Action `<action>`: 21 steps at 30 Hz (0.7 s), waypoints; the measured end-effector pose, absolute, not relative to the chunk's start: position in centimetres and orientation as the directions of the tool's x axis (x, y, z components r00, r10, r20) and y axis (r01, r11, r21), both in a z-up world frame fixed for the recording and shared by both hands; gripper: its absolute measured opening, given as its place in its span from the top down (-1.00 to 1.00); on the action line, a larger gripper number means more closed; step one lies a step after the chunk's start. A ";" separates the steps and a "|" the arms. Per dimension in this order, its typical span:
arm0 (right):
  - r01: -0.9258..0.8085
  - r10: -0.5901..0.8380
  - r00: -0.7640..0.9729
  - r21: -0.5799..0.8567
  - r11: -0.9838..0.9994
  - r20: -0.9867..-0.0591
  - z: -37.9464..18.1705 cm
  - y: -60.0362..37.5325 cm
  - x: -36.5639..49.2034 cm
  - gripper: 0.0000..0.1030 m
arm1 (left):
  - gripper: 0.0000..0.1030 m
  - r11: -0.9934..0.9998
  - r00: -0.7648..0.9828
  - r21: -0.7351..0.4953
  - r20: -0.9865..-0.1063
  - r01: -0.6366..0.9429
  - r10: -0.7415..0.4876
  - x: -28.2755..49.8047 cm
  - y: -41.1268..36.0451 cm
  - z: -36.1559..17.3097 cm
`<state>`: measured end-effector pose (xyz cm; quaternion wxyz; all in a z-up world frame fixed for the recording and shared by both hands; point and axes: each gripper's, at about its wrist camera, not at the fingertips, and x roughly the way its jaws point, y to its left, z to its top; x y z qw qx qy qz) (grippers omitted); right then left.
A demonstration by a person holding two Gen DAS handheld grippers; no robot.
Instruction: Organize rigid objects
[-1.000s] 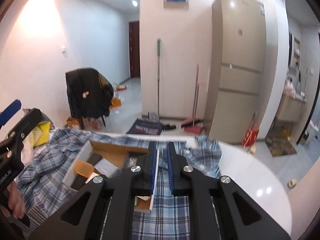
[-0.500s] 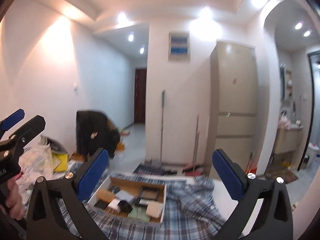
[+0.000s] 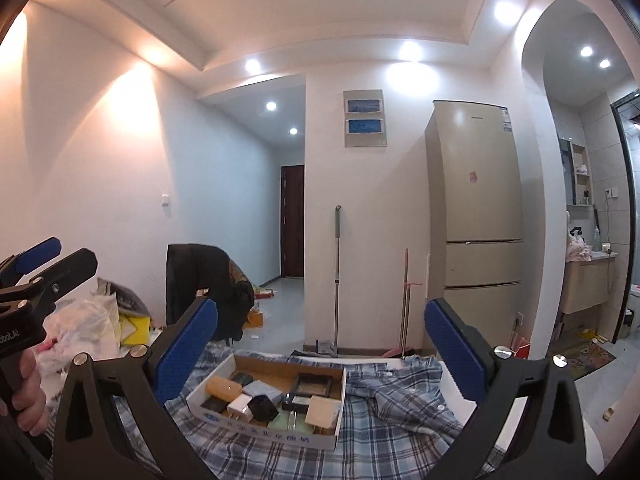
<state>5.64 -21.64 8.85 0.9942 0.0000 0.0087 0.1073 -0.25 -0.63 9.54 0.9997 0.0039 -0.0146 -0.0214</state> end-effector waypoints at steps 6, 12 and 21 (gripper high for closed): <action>-0.203 0.203 0.979 0.016 0.979 0.019 5.2 -22.2 5.6 -1.00 | -1.00 1.000 1.000 0.024 -0.024 0.004 -0.003 1.7 -0.4 4.0; -0.190 0.190 0.981 0.006 0.982 -0.021 2.0 -22.5 7.0 -1.00 | -1.00 1.000 0.999 0.014 -0.038 0.023 -0.022 2.4 -0.2 1.0; -0.180 0.181 0.983 -0.020 0.983 0.022 1.8 -22.4 5.7 -1.00 | -1.00 1.000 0.999 -0.005 -0.033 0.009 -0.009 2.4 0.4 0.8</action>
